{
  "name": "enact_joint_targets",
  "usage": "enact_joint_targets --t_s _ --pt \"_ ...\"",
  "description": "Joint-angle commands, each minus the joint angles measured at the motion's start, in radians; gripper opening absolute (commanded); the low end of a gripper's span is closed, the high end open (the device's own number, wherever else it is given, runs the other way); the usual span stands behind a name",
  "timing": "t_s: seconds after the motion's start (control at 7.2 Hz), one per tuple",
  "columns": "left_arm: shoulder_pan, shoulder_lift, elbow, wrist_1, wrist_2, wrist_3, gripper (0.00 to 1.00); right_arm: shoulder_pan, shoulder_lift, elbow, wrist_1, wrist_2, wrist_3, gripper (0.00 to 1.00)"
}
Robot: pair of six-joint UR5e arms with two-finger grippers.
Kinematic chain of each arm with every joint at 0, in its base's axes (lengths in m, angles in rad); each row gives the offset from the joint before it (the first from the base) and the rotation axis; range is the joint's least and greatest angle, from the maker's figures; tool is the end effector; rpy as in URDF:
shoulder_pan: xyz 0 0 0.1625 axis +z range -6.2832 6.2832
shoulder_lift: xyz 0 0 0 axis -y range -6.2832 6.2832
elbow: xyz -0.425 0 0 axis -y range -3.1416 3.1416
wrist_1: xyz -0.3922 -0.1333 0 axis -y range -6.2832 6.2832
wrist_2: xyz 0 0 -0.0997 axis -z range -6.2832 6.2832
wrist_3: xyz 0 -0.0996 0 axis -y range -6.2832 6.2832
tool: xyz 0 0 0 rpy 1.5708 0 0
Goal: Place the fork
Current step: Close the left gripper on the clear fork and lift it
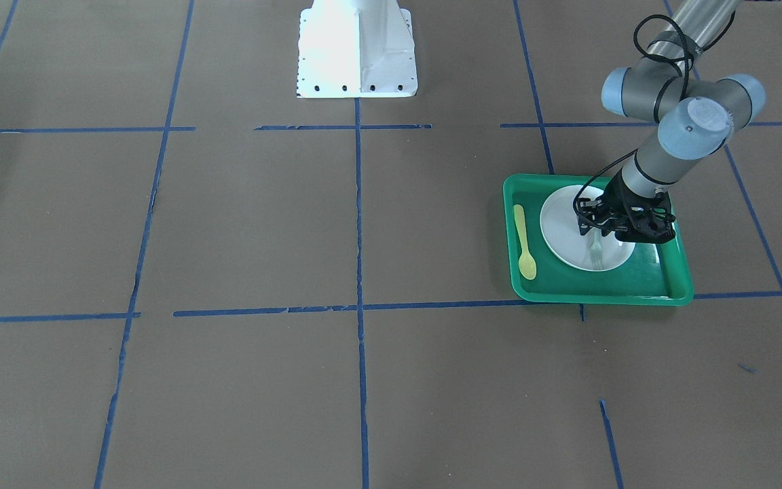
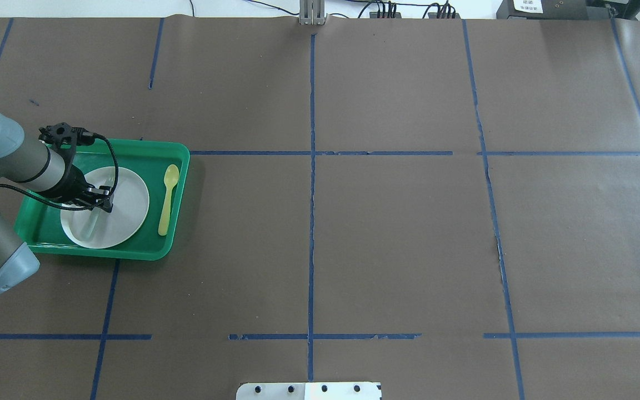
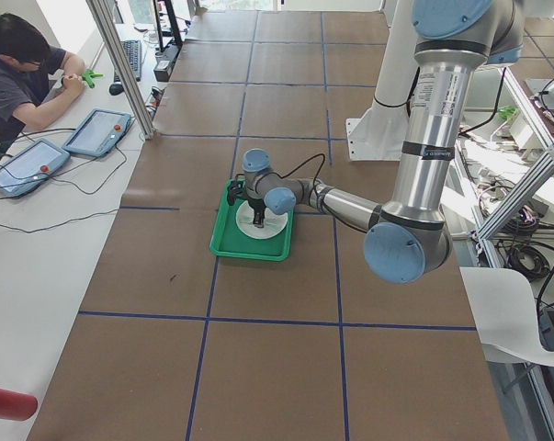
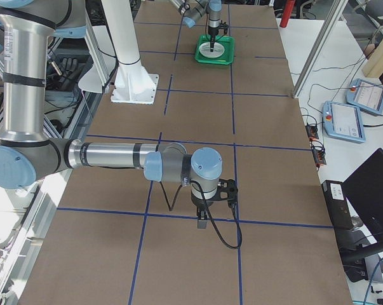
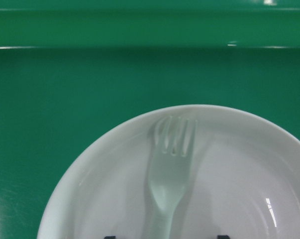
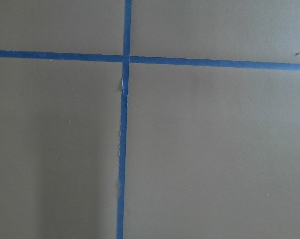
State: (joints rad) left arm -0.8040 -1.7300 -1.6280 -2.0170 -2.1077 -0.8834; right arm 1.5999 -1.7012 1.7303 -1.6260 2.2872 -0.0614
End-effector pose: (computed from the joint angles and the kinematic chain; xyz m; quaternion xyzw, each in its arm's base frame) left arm 0.3443 -0.4760 0.5041 0.0285 0.4006 0.0330 0.9152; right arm 0.0805 -0.4323 0.6502 0.0036 -0.3508 -0.0105 0.9364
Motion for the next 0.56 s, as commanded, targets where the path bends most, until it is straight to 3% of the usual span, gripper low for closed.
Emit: enact_joint_targets --t_s 0.0,0.42 --pt "-0.004 0.003 -0.013 0.0 0.0 0.003 0.0 0.0 0.0 0.0 0.0 0.0 0.0 1.0" --pt "-0.023 0.03 -0.094 0.009 -0.011 0.004 0.0 0.0 0.0 -0.002 0.0 0.0 0.002 1.0"
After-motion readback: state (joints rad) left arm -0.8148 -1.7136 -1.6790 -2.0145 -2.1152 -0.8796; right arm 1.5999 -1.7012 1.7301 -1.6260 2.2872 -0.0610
